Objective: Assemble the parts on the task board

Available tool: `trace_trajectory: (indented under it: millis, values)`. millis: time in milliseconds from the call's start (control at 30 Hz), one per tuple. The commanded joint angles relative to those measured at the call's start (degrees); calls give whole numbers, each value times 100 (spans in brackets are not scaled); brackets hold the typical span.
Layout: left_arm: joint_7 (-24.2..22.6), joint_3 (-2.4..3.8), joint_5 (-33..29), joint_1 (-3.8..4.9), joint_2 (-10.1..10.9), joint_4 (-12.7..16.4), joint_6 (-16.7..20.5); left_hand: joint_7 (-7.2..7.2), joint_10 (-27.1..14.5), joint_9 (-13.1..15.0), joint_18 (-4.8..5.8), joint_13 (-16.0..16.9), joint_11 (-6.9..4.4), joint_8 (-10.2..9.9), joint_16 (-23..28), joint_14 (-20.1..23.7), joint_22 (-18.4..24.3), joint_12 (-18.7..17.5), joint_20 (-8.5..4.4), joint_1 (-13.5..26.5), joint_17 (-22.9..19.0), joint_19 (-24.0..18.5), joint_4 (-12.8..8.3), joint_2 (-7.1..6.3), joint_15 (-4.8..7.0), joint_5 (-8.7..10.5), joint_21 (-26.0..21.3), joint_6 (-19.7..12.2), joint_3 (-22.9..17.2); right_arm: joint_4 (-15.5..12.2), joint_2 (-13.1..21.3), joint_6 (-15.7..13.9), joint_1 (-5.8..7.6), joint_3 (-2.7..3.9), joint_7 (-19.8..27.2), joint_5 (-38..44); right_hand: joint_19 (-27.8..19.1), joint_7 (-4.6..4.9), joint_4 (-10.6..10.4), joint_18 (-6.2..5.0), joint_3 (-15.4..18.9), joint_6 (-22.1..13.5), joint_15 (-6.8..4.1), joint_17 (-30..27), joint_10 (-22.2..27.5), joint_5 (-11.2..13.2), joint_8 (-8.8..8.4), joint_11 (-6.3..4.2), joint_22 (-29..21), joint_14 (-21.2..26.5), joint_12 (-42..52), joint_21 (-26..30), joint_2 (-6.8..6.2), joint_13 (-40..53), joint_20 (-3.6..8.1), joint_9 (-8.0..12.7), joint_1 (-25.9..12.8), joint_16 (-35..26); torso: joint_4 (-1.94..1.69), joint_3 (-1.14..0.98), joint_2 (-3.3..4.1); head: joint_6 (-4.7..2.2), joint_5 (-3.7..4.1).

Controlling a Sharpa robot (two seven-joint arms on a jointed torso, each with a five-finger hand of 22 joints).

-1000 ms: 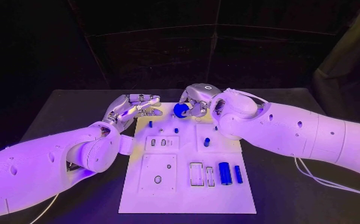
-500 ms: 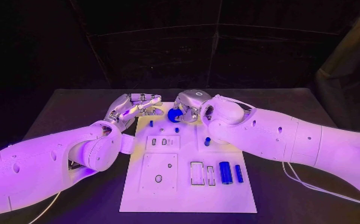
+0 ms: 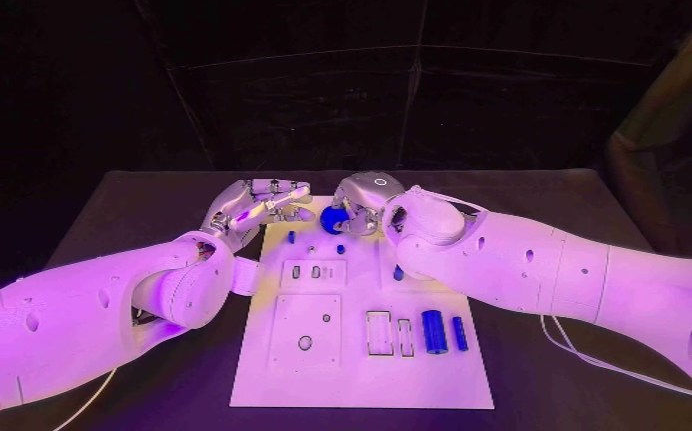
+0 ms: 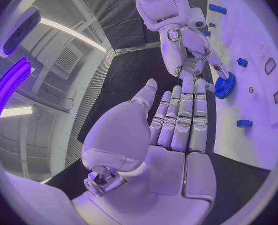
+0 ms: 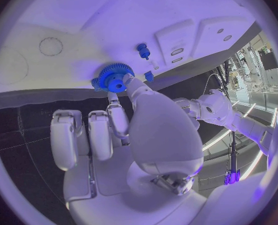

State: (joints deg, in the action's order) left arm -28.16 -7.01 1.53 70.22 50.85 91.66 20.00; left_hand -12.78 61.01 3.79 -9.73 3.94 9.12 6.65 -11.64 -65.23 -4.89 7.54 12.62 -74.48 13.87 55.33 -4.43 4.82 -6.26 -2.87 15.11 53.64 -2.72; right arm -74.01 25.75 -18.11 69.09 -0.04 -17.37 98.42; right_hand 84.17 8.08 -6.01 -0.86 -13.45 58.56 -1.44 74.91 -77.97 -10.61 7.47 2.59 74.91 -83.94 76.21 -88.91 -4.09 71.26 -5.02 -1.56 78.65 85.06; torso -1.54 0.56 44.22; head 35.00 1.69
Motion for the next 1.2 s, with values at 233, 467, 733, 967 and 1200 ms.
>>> trace_trajectory:
  millis: [233,467,733,967,1200]
  values:
    - [-22,5,7,7,5,12,-34,-9,-25,-9,-75,-7,25,-35,38,46,5,-32,13,12,5,8,3,46,-12,-14,-33,-44,-35,32,-7,321,16,4,-122,107,381,103,-227,21,419,-419,132,426,174,384,-362,159,1236,-384,-215,-6,-328,-202,-116,-215,-539,2,4,1,1,10,-6]
    - [-9,5,7,7,2,0,-32,-9,-25,-9,-75,-7,25,-35,38,46,5,-32,13,12,5,8,3,46,-12,-14,-33,-44,-35,46,10,518,16,4,-159,-94,390,139,-958,23,1036,-486,178,483,183,-338,-347,204,1250,-393,-192,-10,-132,-152,-173,-248,-1225,26,4,0,1,16,-6]
    - [-2,5,7,7,-10,-6,-36,-10,-27,-9,-75,-7,27,-37,44,47,8,-36,14,17,8,7,0,45,-13,-14,-39,-45,-40,105,-2,611,17,4,-197,-255,402,144,-1052,27,1330,-484,187,522,166,-619,-357,211,1267,-400,-160,-16,112,-95,-179,-246,-1463,43,-2,-1,-2,11,1]
    - [1,5,7,7,-12,-4,-38,-10,-27,-9,-75,-7,27,-37,44,47,8,-36,14,17,8,7,0,45,-13,-14,-39,-45,-40,76,59,348,17,4,-185,-290,424,138,-1023,34,1442,-466,187,559,139,-804,-348,208,1297,-407,-128,-27,181,-44,-181,-249,-1329,59,2,0,1,1,7]
    - [-2,5,7,7,10,-3,-42,-10,-27,-9,-75,-7,27,-37,44,47,8,-36,14,17,8,7,0,45,-13,-14,-39,-45,-40,-520,738,-710,16,3,577,-679,441,118,-850,39,1523,-418,165,580,14,-1109,-349,183,1321,-411,3,-36,258,137,-161,-247,-852,69,18,-4,-15,-41,-8]
